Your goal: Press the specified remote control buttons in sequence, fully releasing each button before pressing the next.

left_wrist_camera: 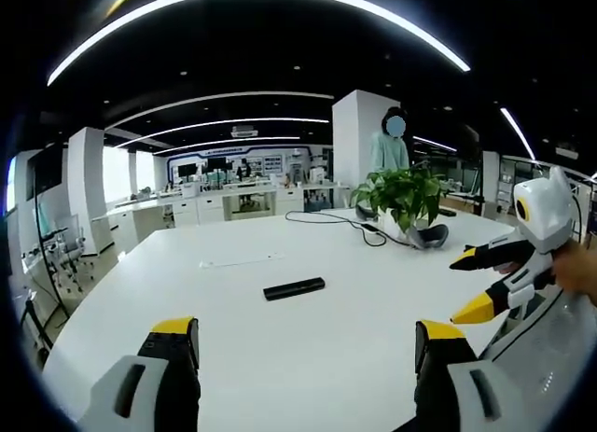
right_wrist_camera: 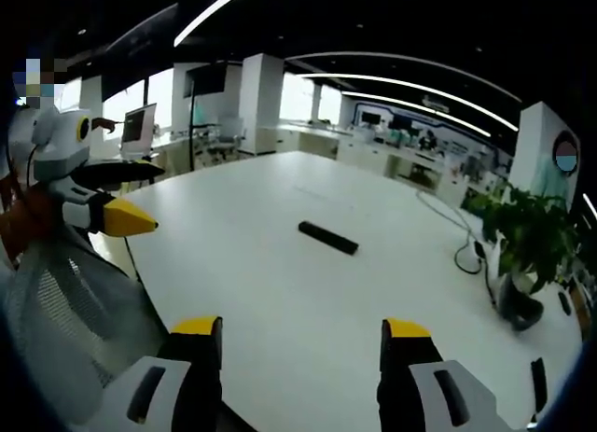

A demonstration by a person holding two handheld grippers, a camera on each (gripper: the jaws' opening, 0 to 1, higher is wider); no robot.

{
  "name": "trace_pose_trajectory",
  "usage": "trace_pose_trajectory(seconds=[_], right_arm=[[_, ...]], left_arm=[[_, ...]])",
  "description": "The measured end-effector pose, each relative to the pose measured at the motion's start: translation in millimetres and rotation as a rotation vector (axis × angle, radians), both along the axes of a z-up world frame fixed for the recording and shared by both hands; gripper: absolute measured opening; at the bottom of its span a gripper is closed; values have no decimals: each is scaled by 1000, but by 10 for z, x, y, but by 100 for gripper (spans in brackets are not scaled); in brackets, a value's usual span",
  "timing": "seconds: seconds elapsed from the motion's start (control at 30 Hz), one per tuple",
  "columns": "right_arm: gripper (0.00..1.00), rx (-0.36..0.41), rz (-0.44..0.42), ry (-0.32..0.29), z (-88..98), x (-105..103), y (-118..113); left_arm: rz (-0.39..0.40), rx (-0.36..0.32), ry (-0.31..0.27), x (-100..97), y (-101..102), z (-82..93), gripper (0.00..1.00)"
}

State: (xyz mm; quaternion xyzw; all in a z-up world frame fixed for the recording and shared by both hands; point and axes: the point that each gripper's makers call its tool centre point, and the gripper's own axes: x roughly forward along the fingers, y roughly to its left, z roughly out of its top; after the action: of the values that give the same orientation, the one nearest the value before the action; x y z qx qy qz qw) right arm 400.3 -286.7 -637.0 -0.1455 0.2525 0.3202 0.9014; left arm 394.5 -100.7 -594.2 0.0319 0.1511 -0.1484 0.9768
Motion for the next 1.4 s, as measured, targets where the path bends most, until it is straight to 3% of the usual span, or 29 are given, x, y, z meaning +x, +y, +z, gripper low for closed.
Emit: trace_pose_trajectory(seconds=[1.4], right_arm=[[66, -8, 6, 0, -9, -16, 3]], left_arm=[[2, 4, -7, 2, 14, 8, 100]])
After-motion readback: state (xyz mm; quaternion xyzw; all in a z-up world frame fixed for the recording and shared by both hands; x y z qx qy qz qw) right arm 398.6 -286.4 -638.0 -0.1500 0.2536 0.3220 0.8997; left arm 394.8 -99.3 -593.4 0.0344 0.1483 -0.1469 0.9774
